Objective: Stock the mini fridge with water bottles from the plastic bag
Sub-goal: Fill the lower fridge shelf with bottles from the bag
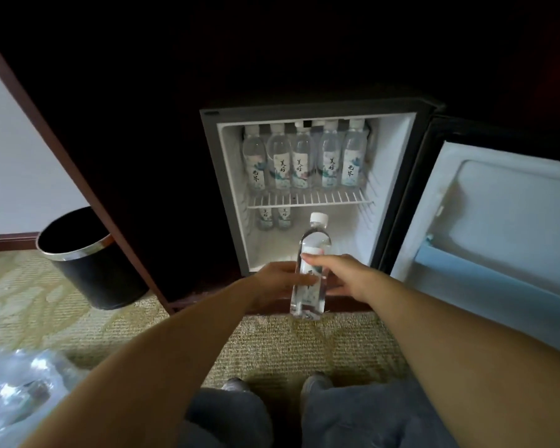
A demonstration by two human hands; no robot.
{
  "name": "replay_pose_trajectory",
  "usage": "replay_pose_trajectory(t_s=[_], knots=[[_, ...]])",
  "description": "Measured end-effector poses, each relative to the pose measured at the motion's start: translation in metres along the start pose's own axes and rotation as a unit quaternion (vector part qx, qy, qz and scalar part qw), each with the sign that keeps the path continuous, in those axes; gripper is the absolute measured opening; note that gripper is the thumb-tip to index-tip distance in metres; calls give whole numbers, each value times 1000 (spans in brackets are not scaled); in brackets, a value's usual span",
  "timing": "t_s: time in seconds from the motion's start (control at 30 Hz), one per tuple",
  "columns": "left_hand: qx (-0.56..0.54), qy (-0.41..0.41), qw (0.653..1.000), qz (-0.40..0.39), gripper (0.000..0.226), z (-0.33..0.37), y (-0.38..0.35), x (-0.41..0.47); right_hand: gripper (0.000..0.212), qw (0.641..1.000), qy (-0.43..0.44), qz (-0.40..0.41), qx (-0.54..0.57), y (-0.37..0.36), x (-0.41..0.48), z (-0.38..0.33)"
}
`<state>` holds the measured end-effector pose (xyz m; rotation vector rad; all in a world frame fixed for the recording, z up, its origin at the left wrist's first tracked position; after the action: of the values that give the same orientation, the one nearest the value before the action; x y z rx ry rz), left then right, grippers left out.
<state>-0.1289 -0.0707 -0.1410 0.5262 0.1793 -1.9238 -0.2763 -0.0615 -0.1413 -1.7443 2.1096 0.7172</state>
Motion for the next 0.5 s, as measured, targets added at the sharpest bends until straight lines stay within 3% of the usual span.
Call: replay_pose_trajectory(t_s=[0.13, 0.33, 0.43, 0.5], knots=[[-60, 39, 997, -34, 35, -21, 6, 18, 47, 999, -36, 16, -16, -14, 18, 12], [-3, 54, 997, 48, 38, -48, 11, 58, 55, 994, -72, 81, -13, -42, 58, 30], [17, 35, 996, 80, 38, -60, 19, 88, 62, 994, -58, 93, -19, -52, 82, 31], [-25, 15, 993, 118, 31, -59, 21, 106, 65, 995, -30, 93, -30, -54, 102, 25]])
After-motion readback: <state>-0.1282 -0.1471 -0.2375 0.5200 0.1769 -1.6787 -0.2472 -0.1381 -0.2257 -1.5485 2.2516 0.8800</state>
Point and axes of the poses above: each hand's wrist, its own x-axis towards the middle knuckle, its own y-axis out of the back of the hand, z = x × y, the point moved 2 cm from there along x, towards the middle knuckle, and after that the axes turned 11 degrees about z, right-handed, at the moved point
